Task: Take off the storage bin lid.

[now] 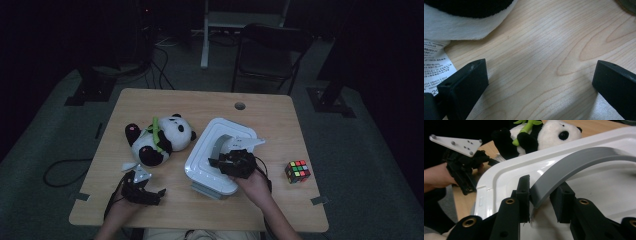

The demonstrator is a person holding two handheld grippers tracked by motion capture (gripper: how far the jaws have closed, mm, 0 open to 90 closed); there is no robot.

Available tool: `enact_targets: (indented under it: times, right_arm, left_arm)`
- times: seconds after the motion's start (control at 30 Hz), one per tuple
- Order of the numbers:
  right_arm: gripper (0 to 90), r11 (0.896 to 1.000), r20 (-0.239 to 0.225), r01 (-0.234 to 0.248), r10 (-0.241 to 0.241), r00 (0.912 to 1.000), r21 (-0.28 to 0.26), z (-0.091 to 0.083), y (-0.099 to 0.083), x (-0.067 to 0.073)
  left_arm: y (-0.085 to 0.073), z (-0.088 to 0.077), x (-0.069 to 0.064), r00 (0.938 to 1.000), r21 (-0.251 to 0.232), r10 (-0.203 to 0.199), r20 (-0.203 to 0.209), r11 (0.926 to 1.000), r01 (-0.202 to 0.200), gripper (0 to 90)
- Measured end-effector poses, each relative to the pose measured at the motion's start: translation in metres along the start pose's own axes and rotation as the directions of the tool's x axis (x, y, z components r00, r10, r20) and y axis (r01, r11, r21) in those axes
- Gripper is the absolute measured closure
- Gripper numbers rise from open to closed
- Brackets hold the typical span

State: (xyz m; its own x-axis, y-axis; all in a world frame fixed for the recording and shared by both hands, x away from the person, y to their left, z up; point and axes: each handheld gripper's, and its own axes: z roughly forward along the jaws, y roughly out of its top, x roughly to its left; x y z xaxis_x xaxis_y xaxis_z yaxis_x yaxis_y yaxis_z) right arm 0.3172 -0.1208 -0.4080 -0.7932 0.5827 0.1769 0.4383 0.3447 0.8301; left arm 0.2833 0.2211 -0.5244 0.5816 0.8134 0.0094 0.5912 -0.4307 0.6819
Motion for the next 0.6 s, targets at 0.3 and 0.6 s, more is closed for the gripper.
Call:
enact_targets:
  times: [0.3, 0.6]
  right_arm:
    - [79.9, 0.998, -0.071, -0.023, 0.018, 0.9973, -0.061, -0.018, 0.013, 0.0]
    - [86.5, 0.989, -0.053, -0.057, 0.05, 0.9973, -0.136, -0.036, 0.027, -0.009]
  left_arm:
    - [0.0, 0.0, 0.0, 1.0, -0.001, 0.0, -0.001, 1.0, 0.0, 0.9]
    - [0.0, 0.0, 0.0, 1.0, 0.0, 0.0, 0.001, 1.0, 0.0, 0.9]
